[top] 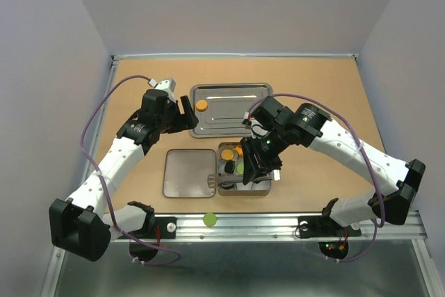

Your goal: Pack the cookies

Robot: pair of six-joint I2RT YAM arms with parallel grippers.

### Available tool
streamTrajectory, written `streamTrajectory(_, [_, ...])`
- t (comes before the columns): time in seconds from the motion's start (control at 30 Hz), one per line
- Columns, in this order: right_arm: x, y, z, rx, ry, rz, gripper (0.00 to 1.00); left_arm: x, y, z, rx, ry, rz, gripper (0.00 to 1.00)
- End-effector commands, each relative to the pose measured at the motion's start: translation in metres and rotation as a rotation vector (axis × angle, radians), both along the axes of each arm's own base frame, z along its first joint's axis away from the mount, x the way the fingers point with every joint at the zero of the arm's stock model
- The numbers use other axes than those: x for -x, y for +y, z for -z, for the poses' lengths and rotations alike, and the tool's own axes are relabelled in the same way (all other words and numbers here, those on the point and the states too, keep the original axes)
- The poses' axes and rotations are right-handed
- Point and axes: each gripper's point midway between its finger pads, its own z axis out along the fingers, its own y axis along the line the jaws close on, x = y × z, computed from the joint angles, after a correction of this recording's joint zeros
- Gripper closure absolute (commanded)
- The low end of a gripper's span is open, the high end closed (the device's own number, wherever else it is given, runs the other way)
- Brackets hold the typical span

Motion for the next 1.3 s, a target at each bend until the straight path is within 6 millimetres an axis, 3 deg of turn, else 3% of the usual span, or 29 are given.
streamTrajectory(0.0, [0.007,0.014,-0.019,-0.011,-0.083,-0.019,0.50,0.005,0.001,-0.021,0.030,-0.056,0.005,0.15])
streamTrajectory(0.23, [0.023,0.019,-0.008,0.067,-0.194,-0.103,0.50,0.016,0.023,-0.057,0.068,-0.113,-0.140,0.15])
streamTrajectory(0.43, [0.033,0.009,0.004,0.104,-0.283,-0.119,0.50,0.027,0.040,-0.069,0.102,-0.134,-0.256,0.15])
streamTrajectory(0.57, [0.043,0.011,0.015,0.100,-0.296,-0.130,0.50,0.033,0.049,-0.064,0.084,-0.116,-0.303,0.15])
streamTrajectory(1.0, [0.089,0.033,0.044,0.194,-0.355,-0.239,0.50,0.051,0.053,-0.059,0.146,-0.090,-0.343,0.15])
streamTrajectory(1.27, [0.099,0.045,0.056,0.223,-0.357,-0.290,0.49,0.059,0.060,-0.058,0.141,-0.090,-0.366,0.14])
